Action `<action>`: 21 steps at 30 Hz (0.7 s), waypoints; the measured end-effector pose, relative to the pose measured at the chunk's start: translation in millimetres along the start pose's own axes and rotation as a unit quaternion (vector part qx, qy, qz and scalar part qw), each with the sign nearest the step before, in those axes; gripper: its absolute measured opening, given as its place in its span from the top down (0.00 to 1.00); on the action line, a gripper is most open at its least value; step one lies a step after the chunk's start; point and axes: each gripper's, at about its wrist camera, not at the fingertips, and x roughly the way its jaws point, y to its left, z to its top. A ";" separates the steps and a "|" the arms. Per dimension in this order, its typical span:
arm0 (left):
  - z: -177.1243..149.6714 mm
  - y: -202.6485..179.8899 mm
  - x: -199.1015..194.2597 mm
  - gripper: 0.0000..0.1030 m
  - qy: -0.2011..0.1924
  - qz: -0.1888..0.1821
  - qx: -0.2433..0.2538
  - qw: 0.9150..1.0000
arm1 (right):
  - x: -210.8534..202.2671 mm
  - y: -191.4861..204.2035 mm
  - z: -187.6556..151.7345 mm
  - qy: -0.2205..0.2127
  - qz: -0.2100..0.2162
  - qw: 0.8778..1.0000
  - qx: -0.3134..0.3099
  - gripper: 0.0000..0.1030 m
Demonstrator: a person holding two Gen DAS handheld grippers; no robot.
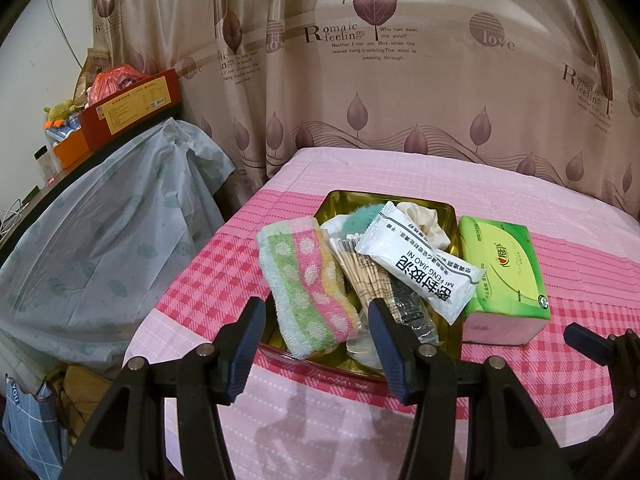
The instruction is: Organize soft objects
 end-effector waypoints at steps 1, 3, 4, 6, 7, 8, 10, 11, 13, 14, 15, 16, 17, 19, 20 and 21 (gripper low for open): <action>0.0 0.0 -0.1 0.47 0.000 0.000 0.000 1.000 | -0.1 0.2 -0.4 0.000 0.000 1.000 0.000 0.01; 0.1 0.1 0.0 0.47 0.000 0.000 0.000 1.000 | -0.1 0.2 -0.6 0.000 0.000 1.000 -0.001 0.01; -0.3 -0.3 0.2 0.47 0.000 0.000 0.000 1.000 | -0.1 0.2 -0.5 0.001 0.001 1.000 -0.001 0.01; 0.2 0.2 -0.1 0.47 0.000 0.000 0.000 1.000 | 0.0 0.5 -0.8 0.001 0.001 1.000 -0.001 0.01; 0.2 0.2 -0.1 0.47 0.000 0.000 0.000 1.000 | 0.0 0.6 -0.8 0.001 0.001 1.000 -0.002 0.01; 0.2 0.1 0.0 0.47 0.000 0.000 0.000 1.000 | 0.1 0.7 -0.8 0.001 0.001 1.000 -0.002 0.01; 0.3 0.3 -0.1 0.47 0.000 0.000 0.000 1.000 | 0.2 0.6 -1.0 0.001 0.001 1.000 -0.002 0.01; 0.2 0.3 0.0 0.47 0.000 0.000 0.000 1.000 | 0.2 0.6 -1.2 0.001 0.001 1.000 -0.002 0.01; 0.0 -0.2 0.0 0.47 0.000 0.000 0.000 1.000 | 0.6 0.9 -1.5 0.002 0.001 1.000 -0.003 0.01; 0.3 0.3 -0.1 0.47 0.000 0.000 0.000 1.000 | 0.6 0.9 -1.5 0.001 0.002 1.000 -0.003 0.01; 0.3 0.3 0.0 0.47 0.000 0.000 0.000 1.000 | 0.5 1.0 -1.5 0.001 0.002 1.000 -0.003 0.01; 0.2 0.3 -0.1 0.47 0.000 0.000 0.000 1.000 | 1.2 0.8 -1.8 0.002 0.003 1.000 -0.003 0.01; 0.2 0.3 -0.1 0.47 0.000 0.000 0.000 1.000 | 1.9 0.7 -1.8 0.003 0.004 1.000 -0.003 0.01; 0.2 0.2 0.0 0.47 0.000 0.000 0.000 1.000 | 2.3 0.8 -2.2 0.004 0.005 1.000 -0.003 0.01; 0.2 0.4 0.1 0.47 0.000 0.000 0.000 1.000 | 2.4 0.7 -2.4 0.004 0.005 1.000 -0.003 0.01; 0.2 0.4 -0.1 0.47 0.000 -0.001 0.000 1.000 | 2.6 0.8 -2.3 0.004 0.005 1.000 -0.004 0.01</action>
